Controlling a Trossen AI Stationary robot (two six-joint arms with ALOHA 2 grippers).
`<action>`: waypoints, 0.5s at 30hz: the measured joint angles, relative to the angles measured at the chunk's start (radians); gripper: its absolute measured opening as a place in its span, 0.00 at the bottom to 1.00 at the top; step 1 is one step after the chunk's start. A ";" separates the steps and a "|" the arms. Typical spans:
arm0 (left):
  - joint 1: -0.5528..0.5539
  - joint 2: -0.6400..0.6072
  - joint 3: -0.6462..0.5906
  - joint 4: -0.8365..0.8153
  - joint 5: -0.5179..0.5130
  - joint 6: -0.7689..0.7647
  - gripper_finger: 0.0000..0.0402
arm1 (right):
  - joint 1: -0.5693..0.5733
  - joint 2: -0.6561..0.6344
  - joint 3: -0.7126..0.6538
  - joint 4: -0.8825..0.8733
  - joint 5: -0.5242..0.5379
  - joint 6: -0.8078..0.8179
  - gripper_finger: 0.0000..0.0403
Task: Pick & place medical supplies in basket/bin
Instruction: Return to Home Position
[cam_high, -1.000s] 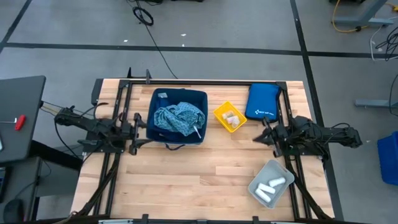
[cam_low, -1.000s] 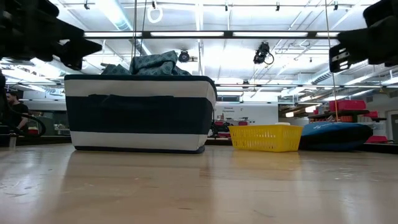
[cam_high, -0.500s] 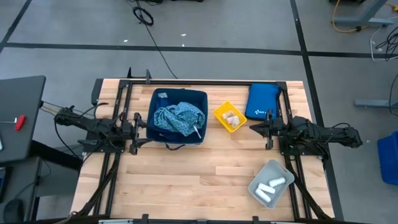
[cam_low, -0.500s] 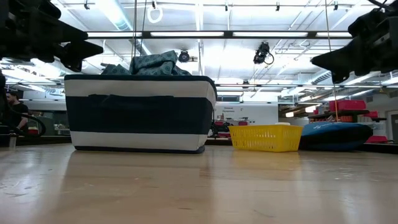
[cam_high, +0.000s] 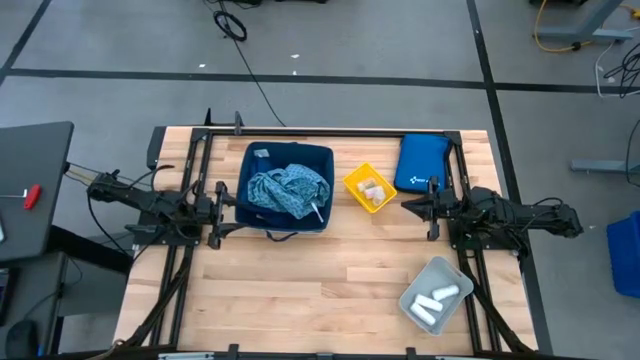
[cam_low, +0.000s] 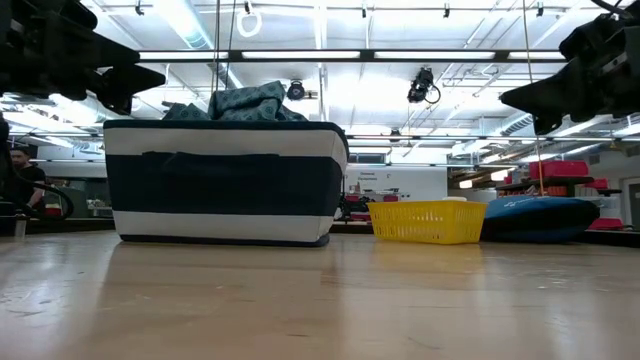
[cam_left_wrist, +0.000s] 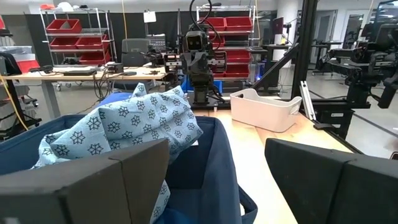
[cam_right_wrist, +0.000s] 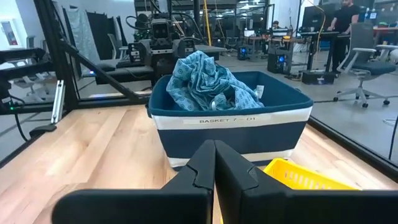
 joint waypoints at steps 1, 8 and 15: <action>0.000 0.000 0.000 0.002 0.000 0.001 0.67 | 0.000 0.000 0.000 0.000 0.000 0.000 0.02; 0.000 0.000 -0.006 0.043 -0.002 0.002 0.67 | 0.000 0.000 0.000 0.000 0.000 0.000 0.02; 0.000 0.000 -0.006 0.054 -0.002 0.002 0.67 | 0.000 0.000 0.000 0.000 0.000 0.000 0.02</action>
